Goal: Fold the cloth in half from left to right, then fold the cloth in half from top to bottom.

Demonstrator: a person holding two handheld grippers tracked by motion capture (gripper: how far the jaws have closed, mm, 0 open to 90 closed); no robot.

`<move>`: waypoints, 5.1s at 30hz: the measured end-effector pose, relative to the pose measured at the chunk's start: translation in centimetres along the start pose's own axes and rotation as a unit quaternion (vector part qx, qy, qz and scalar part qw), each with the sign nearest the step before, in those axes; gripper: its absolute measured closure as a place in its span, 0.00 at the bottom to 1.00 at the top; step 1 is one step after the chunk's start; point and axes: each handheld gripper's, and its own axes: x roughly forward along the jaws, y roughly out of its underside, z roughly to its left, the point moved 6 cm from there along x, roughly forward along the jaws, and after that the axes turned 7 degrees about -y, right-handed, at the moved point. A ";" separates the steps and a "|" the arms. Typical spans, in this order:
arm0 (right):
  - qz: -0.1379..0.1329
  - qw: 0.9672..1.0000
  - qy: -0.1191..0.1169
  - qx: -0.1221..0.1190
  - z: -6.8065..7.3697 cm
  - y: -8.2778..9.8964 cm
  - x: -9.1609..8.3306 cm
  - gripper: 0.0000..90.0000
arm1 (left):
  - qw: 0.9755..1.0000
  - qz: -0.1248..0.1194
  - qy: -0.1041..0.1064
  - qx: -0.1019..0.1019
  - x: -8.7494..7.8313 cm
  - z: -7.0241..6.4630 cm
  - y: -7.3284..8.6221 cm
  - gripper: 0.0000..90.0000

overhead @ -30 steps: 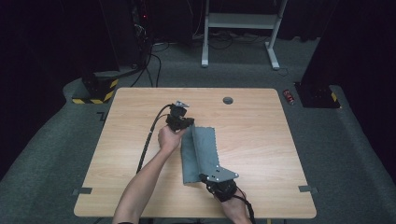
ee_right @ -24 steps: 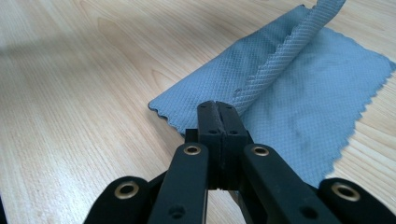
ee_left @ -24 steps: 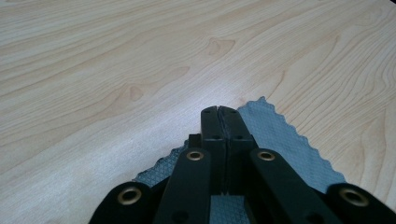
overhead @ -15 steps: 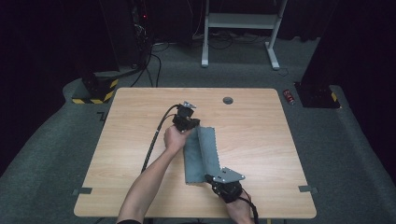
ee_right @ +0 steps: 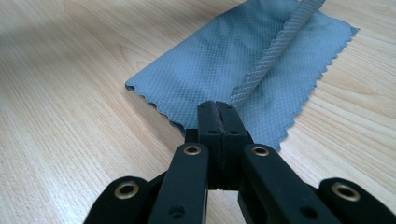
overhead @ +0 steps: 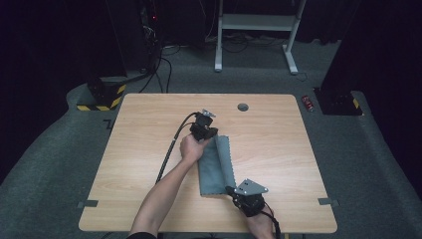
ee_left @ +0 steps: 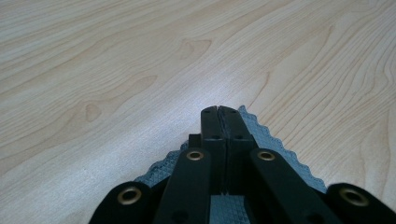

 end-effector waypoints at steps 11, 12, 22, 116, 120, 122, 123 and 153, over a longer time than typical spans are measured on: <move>0.016 1.000 0.004 0.020 -0.9 1.3 0.2 1.00 | 1.000 0.012 0.006 0.000 1.4 -0.7 0.1 0.99; 0.017 1.000 0.003 0.022 -0.9 1.4 0.2 1.00 | 1.000 0.011 0.005 0.001 1.5 -0.8 0.1 0.99; 0.027 0.999 0.003 0.023 -0.8 1.5 0.3 1.00 | 1.000 0.010 0.011 0.012 2.4 -2.1 -0.5 0.99; 0.070 0.997 0.016 0.022 -4.4 1.4 1.3 0.82 | 1.000 -0.005 -0.030 0.000 -11.3 -6.8 16.9 0.51; 0.070 0.997 0.018 0.019 -4.3 1.4 1.3 0.82 | 1.000 -0.012 -0.018 -0.007 -10.9 -7.4 16.2 0.46; 0.070 0.997 0.019 0.018 -4.3 1.4 1.3 0.82 | 1.000 -0.003 -0.022 0.003 -10.7 -7.6 16.4 0.45; 0.072 0.997 0.020 0.021 -4.3 1.4 1.2 0.82 | 1.000 0.000 -0.023 0.005 -10.6 -7.8 16.5 0.45; 0.071 0.997 0.012 0.016 -2.5 1.2 0.5 0.78 | 1.000 -0.001 0.007 0.029 -12.4 -7.3 18.2 0.56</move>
